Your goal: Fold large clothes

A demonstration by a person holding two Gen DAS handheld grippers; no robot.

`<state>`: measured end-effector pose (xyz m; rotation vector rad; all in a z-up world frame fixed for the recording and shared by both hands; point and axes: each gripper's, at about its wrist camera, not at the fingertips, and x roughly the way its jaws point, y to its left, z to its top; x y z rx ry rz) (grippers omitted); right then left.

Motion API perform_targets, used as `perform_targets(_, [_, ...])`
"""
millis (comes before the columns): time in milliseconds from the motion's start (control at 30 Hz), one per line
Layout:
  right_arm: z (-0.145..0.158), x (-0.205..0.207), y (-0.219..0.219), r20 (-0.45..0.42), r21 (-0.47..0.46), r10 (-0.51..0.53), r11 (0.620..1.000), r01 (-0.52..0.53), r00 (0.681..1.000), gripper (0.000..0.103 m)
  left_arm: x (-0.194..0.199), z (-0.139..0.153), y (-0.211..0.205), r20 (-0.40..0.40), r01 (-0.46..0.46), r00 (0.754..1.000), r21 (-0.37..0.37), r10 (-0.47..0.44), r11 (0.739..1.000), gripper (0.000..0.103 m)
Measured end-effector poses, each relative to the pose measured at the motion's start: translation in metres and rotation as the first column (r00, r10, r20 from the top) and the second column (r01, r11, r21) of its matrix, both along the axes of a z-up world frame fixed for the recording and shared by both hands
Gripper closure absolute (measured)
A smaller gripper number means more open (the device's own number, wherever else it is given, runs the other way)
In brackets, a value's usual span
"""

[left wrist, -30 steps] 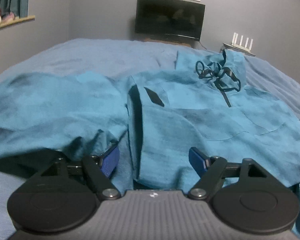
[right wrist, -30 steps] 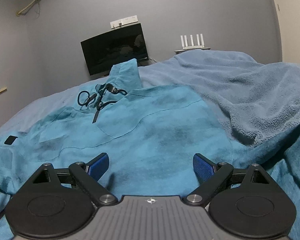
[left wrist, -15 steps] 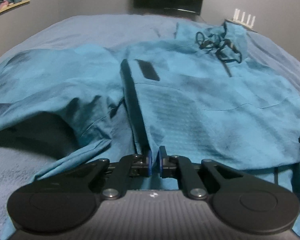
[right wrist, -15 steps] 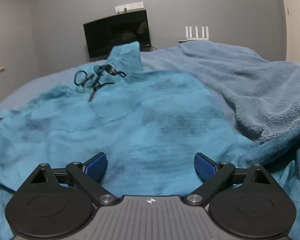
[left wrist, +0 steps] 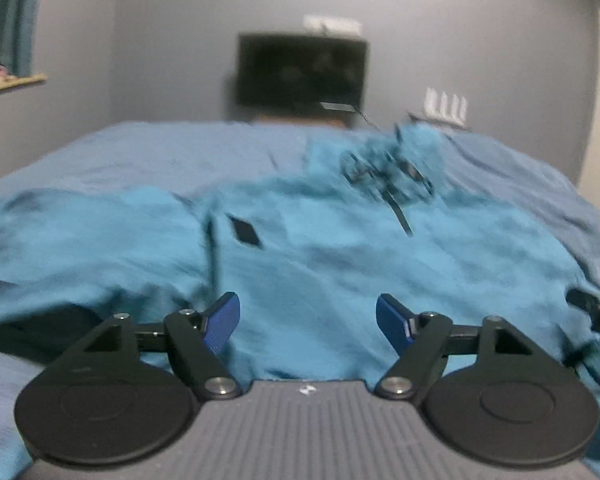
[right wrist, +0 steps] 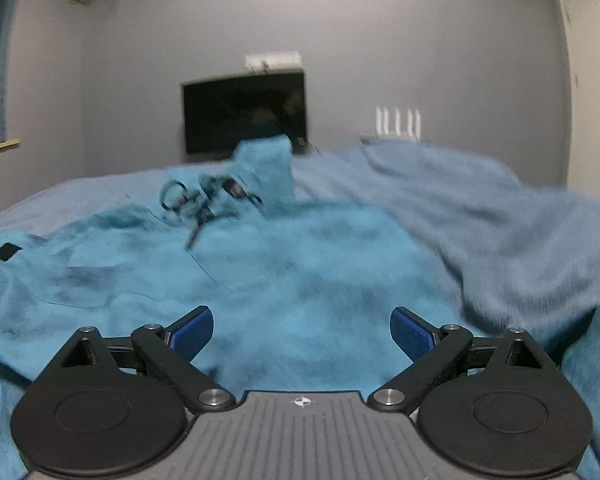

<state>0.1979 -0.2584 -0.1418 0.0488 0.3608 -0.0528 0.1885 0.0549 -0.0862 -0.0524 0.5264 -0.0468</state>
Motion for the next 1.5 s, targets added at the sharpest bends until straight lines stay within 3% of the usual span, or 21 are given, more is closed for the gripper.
perform_targets(133, [-0.001, 0.000, 0.015, -0.017, -0.067, 0.079, 0.995, -0.080, 0.997, 0.001, 0.019, -0.023, -0.014, -0.135, 0.011, 0.991, 0.059, -0.003, 0.998, 0.029])
perform_targets(233, [-0.011, 0.016, 0.021, -0.152, -0.089, 0.072, 0.992, -0.086, 0.986, 0.001, 0.025, -0.036, -0.011, -0.203, 0.000, 0.979, 0.066, 0.013, 0.998, 0.029])
perform_targets(367, [-0.010, 0.020, 0.005, -0.165, 0.015, 0.041, 0.999, -0.039, 0.985, 0.001, 0.009, -0.022, -0.008, -0.150, -0.024, 0.988, 0.072, 0.034, 0.997, 0.029])
perform_targets(500, [-0.003, 0.020, -0.010, -0.135, 0.108, 0.037, 0.994, -0.022, 0.990, 0.001, -0.010, 0.012, 0.010, -0.077, -0.083, 0.993, 0.072, 0.088, 0.994, 0.025])
perform_targets(633, [0.009, 0.009, -0.014, -0.071, 0.142, 0.007, 0.990, 0.003, 0.997, 0.001, -0.033, 0.048, 0.058, -0.036, -0.185, 0.982, -0.049, 0.183, 0.982, 0.013])
perform_targets(733, [0.024, -0.001, -0.021, -0.011, 0.184, 0.011, 0.983, -0.008, 1.000, 0.000, -0.052, 0.066, 0.103, -0.048, -0.261, 0.965, -0.121, 0.258, 0.958, 0.011])
perform_targets(867, [0.034, -0.012, -0.023, 0.056, 0.182, 0.010, 0.983, -0.020, 0.998, 0.000, -0.069, 0.074, 0.168, -0.081, -0.393, 0.919, -0.118, 0.386, 0.912, 0.011])
perform_targets(933, [0.031, -0.014, -0.021, 0.045, 0.198, -0.005, 0.980, -0.004, 0.999, 0.000, -0.075, 0.072, 0.206, -0.094, -0.477, 0.878, -0.105, 0.469, 0.872, 0.011])
perform_targets(1000, [0.026, -0.012, -0.017, 0.020, 0.222, -0.002, 0.975, -0.002, 1.000, 0.000, -0.080, 0.066, 0.247, -0.123, -0.558, 0.830, -0.147, 0.545, 0.817, 0.011])
perform_targets(1100, [0.017, -0.009, -0.003, -0.026, 0.199, 0.019, 0.980, -0.013, 0.999, 0.000, -0.085, 0.050, 0.306, -0.182, -0.676, 0.737, -0.210, 0.651, 0.707, 0.012])
perform_targets(1133, [0.014, -0.008, 0.003, -0.037, 0.181, 0.025, 0.983, -0.018, 0.999, 0.000, -0.083, 0.043, 0.323, -0.205, -0.716, 0.699, -0.195, 0.686, 0.671, 0.012])
perform_targets(1200, [0.008, -0.007, 0.013, -0.051, 0.137, 0.038, 0.990, -0.031, 0.998, 0.000, -0.079, 0.033, 0.345, -0.231, -0.756, 0.654, -0.157, 0.720, 0.636, 0.012])
perform_targets(1300, [0.002, -0.006, 0.025, -0.067, 0.094, 0.050, 0.995, -0.044, 0.996, 0.001, -0.067, 0.024, 0.366, -0.227, -0.763, 0.646, -0.181, 0.729, 0.620, 0.012])
perform_targets(1400, [-0.003, -0.004, 0.033, -0.080, 0.065, 0.049, 0.997, -0.044, 0.996, 0.001, -0.052, 0.023, 0.370, -0.215, -0.789, 0.615, -0.180, 0.759, 0.588, 0.012])
perform_targets(1467, [-0.007, -0.001, 0.038, -0.092, 0.046, 0.042, 0.998, -0.038, 0.995, 0.001, -0.038, 0.022, 0.366, -0.203, -0.780, 0.625, -0.138, 0.753, 0.610, 0.017])
perform_targets(1500, [-0.008, -0.001, 0.038, -0.096, 0.037, 0.041, 0.999, -0.038, 0.995, 0.001, -0.032, 0.020, 0.365, -0.208, -0.752, 0.658, -0.139, 0.723, 0.644, 0.039])
